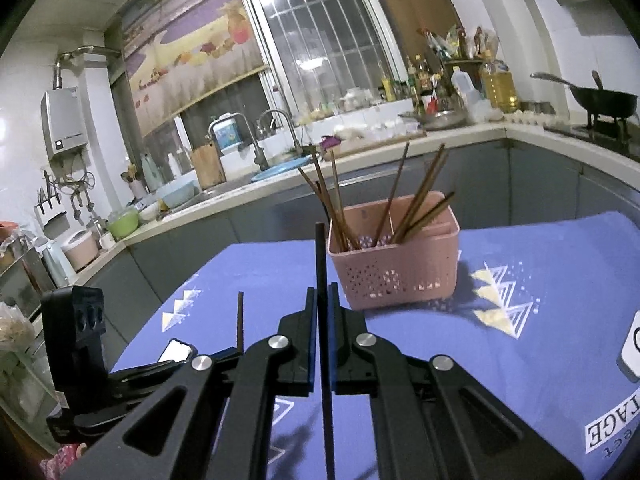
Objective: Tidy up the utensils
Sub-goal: 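Lift the left gripper's chopstick while the right gripper lifts its chopstick over the basket, then lower both chopsticks into the pink basket and open both grippers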
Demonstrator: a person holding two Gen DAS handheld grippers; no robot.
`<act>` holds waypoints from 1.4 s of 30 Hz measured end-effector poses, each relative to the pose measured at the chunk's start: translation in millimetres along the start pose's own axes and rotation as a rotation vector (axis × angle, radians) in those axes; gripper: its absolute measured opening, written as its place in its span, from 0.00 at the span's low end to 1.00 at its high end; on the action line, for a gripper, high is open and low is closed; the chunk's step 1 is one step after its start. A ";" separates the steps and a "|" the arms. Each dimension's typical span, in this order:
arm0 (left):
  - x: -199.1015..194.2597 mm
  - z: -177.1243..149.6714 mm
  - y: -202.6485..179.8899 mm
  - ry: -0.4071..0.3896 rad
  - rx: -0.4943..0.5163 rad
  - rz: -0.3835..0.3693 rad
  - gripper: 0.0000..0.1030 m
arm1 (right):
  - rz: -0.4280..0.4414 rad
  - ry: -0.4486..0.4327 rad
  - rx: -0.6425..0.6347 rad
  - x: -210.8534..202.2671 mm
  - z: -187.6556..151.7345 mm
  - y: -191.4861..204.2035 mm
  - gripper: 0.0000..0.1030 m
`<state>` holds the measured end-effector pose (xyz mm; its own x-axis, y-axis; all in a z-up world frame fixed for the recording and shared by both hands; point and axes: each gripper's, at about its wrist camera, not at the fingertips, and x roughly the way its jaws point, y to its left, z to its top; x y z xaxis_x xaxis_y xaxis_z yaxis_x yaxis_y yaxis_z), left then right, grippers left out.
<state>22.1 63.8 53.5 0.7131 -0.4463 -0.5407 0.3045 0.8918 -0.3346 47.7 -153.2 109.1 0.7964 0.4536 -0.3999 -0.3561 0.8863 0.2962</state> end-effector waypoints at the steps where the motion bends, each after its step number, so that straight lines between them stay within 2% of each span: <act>1: -0.6 2.5 -0.5 -0.004 0.001 -0.003 0.06 | 0.000 -0.008 -0.004 -1.7 2.5 1.0 0.05; 8: -7.3 17.5 -7.5 -0.039 0.012 -0.004 0.06 | 0.003 -0.045 -0.030 -9.6 16.5 5.6 0.05; 14: -11.3 40.8 1.9 -0.045 0.004 -0.008 0.06 | 0.019 -0.060 -0.044 -8.7 34.6 7.5 0.04; 21: -16.0 94.5 -0.4 -0.062 0.029 -0.019 0.06 | 0.035 -0.082 -0.062 -1.4 73.8 8.1 0.00; 26: -19.9 144.9 -20.8 -0.129 0.085 0.003 0.06 | 0.018 -0.098 -0.111 5.3 111.3 11.4 0.00; 30: -17.9 164.7 -26.5 -0.150 0.093 0.004 0.06 | 0.004 -0.056 -0.093 16.8 111.8 -0.1 0.00; 32: -15.7 164.0 -26.4 -0.146 0.096 0.002 0.06 | -0.003 -0.002 -0.065 28.1 96.2 -14.0 0.00; 37: -6.4 154.1 -15.2 -0.115 0.085 0.011 0.06 | 0.005 0.250 0.092 86.7 36.9 -62.6 0.02; 39: -2.7 151.9 -11.4 -0.100 0.077 0.016 0.06 | 0.017 0.337 0.162 108.3 18.8 -76.2 0.08; 41: -0.6 150.1 -9.2 -0.093 0.079 0.018 0.06 | 0.030 0.416 0.213 128.8 4.2 -85.4 0.30; 42: 0.1 149.6 -8.6 -0.091 0.082 0.019 0.06 | 0.044 0.428 0.231 136.1 -0.3 -86.7 0.47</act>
<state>114.0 67.1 171.8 0.7723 -0.4243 -0.4728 0.3384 0.9047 -0.2590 186.8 -168.3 28.7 0.4932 0.5311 -0.6889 -0.2284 0.8432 0.4866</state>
